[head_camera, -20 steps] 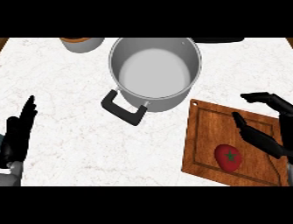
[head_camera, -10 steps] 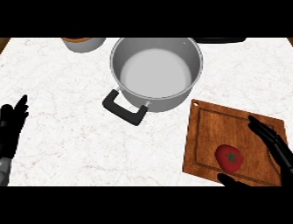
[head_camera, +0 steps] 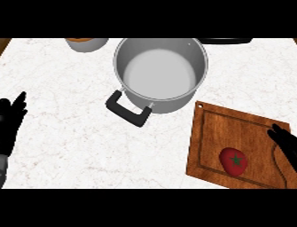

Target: Pick the tomato from the cutting board and place it in the pot

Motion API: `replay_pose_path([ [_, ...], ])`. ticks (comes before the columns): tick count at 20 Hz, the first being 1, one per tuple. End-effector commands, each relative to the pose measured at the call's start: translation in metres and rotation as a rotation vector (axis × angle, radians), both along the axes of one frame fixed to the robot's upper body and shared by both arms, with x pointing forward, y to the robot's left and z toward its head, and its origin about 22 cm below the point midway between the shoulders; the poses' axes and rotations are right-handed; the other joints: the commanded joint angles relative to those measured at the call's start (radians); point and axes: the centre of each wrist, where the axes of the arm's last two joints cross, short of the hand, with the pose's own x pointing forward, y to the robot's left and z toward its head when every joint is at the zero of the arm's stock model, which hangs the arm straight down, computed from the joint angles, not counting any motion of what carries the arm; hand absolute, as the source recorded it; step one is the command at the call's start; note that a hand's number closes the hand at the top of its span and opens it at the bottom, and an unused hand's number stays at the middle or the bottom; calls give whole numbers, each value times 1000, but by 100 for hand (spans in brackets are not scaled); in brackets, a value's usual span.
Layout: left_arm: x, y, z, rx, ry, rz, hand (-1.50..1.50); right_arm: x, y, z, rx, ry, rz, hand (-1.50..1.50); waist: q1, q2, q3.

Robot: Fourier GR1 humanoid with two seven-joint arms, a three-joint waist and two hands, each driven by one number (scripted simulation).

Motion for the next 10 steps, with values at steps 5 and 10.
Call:
replay_pose_path([
  [5,6,-17,7,-7,-2,-10,0,-18,31,29,-173,350,18,-150,16,4,1],
  [10,1,-21,-7,22,0,-5,0,-19,46,46,-217,381,-13,-150,6,1,3],
])
